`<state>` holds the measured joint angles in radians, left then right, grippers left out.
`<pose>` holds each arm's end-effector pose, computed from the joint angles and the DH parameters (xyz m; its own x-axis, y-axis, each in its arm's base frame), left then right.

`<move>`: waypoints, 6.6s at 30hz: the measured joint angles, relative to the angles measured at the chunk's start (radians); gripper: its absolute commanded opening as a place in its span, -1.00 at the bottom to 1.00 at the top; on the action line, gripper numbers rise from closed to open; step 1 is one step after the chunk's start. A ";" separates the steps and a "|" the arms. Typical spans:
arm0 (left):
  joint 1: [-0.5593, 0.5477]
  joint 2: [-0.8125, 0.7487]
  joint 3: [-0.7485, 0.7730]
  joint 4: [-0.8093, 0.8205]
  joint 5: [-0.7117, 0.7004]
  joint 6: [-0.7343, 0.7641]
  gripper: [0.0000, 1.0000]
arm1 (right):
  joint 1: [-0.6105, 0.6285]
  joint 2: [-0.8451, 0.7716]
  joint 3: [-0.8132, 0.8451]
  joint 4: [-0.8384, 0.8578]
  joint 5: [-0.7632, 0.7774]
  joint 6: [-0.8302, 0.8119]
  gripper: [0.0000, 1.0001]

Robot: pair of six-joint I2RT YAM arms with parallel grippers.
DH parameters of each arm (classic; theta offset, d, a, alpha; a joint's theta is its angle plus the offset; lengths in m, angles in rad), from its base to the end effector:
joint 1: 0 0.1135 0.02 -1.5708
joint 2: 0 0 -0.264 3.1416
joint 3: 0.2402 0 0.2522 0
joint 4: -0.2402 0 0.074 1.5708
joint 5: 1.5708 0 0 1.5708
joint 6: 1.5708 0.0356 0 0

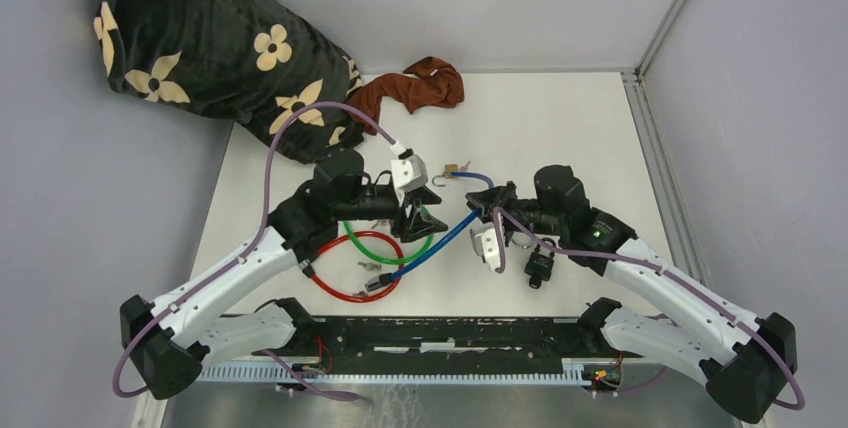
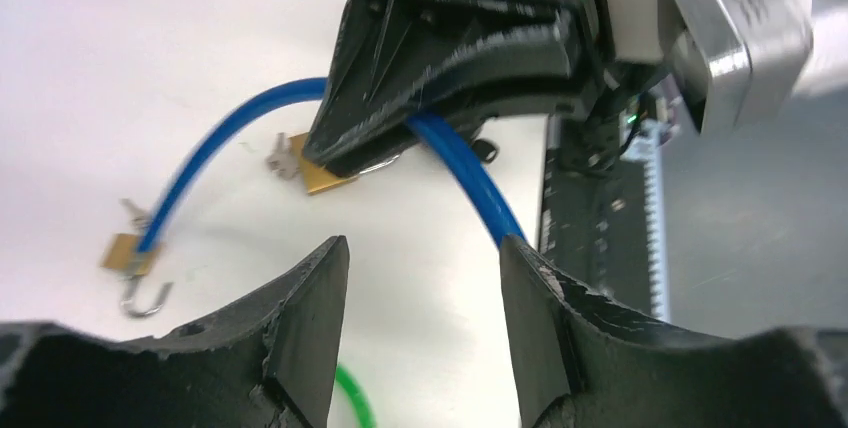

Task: Lock with the key
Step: Lock the lock.

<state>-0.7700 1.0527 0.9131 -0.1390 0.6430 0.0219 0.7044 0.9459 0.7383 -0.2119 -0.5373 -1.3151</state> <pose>0.1565 -0.1815 0.3400 -0.1761 0.1952 -0.9648 0.9751 0.1690 -0.1438 0.1506 0.1519 0.2932 0.8043 -0.4072 -0.4327 -0.5311 -0.1662 -0.8309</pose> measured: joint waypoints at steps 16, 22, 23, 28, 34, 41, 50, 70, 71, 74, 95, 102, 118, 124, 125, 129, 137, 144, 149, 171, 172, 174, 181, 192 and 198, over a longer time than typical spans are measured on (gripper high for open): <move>-0.073 -0.111 -0.003 -0.266 -0.161 0.384 0.48 | 0.009 -0.009 0.197 -0.254 0.118 0.322 -1.00; -0.054 -0.114 0.154 -0.202 -0.190 0.268 0.38 | 0.009 0.003 0.216 -0.284 0.151 0.368 -1.00; -0.053 -0.118 0.168 -0.182 -0.179 0.236 0.37 | 0.009 0.005 0.220 -0.284 0.158 0.375 -1.00; -0.071 -0.124 0.157 -0.183 -0.118 0.176 0.41 | 0.009 0.007 0.227 -0.283 0.184 0.407 -1.00; -0.097 -0.075 0.122 -0.203 -0.232 0.183 0.47 | 0.009 0.007 0.227 -0.283 0.176 0.418 -1.00; -0.114 -0.073 0.073 -0.187 -0.381 0.311 0.04 | 0.016 0.007 0.227 -0.283 0.157 0.420 -1.00; -0.127 -0.084 -0.003 -0.199 -0.451 0.440 -0.95 | 0.016 0.006 0.256 -0.255 0.127 0.491 -0.52; 0.071 -0.506 -0.380 0.256 -0.296 -0.148 -0.96 | 0.016 -0.062 -0.222 0.435 0.364 1.058 0.34; 0.086 -0.527 -0.399 0.273 -0.293 -0.164 -0.95 | 0.016 -0.068 -0.235 0.452 0.372 1.069 0.35; 0.115 -0.578 -0.438 0.303 -0.290 -0.201 -0.95 | 0.016 -0.078 -0.268 0.513 0.393 1.098 0.35; 0.168 -0.664 -0.462 0.296 -0.216 -0.236 -0.95 | -0.010 0.333 -0.258 0.964 0.375 1.161 0.56; 0.177 -0.668 -0.462 0.298 -0.176 -0.237 -0.95 | -0.032 0.431 -0.247 1.091 0.308 1.204 0.21; 0.217 -0.681 -0.488 0.304 -0.135 -0.277 -0.53 | -0.036 0.518 -0.195 1.156 0.257 1.313 -1.00; 0.240 -0.697 -0.578 0.281 -0.154 -0.189 -0.39 | -0.058 0.311 -0.114 0.843 0.265 1.318 -1.00; 0.241 -0.697 -0.600 0.274 -0.152 -0.145 -0.44 | -0.059 0.276 -0.080 0.782 0.266 1.316 -1.00; 0.240 -0.652 -0.662 0.250 -0.151 -0.018 -0.47 | -0.055 0.178 -0.021 0.637 0.267 1.335 -1.00; 0.240 -0.518 -0.667 0.285 -0.140 0.051 -0.26 | -0.057 0.116 0.004 0.438 0.289 1.387 -1.00; 0.239 -0.423 -0.639 0.321 -0.142 0.052 -0.11 | -0.057 0.055 0.063 0.322 0.319 1.389 -1.00; 0.237 -0.382 -0.639 0.350 -0.181 0.032 0.02 | -0.057 0.009 0.096 0.307 0.332 1.393 -1.00; 0.306 -0.678 -0.638 0.484 -0.300 -0.257 -0.95 | 0.121 0.069 0.097 0.582 0.268 1.485 -1.00; 0.338 -0.725 -0.638 0.504 -0.296 -0.291 -0.95 | 0.149 0.083 0.102 0.630 0.266 1.487 -1.00; 0.407 -0.825 -0.639 0.552 -0.292 -0.366 -0.95 | 0.212 0.130 0.133 0.717 0.261 1.486 -1.00; 0.628 -1.030 -0.668 0.724 -0.278 -0.631 -0.96 | 0.429 0.330 0.373 0.834 0.267 1.391 -1.00; 0.735 -1.036 -0.694 0.825 -0.237 -0.914 -0.95 | 0.478 0.453 0.560 0.845 0.279 1.281 -1.00; 0.747 -1.036 -0.694 0.825 -0.227 -0.961 -0.95 | 0.478 0.488 0.574 0.847 0.280 1.246 -1.00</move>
<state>-0.0227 0.0166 0.2192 0.6861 0.4156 -0.9394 1.1828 1.4338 1.3121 0.6350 -0.2577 -0.0689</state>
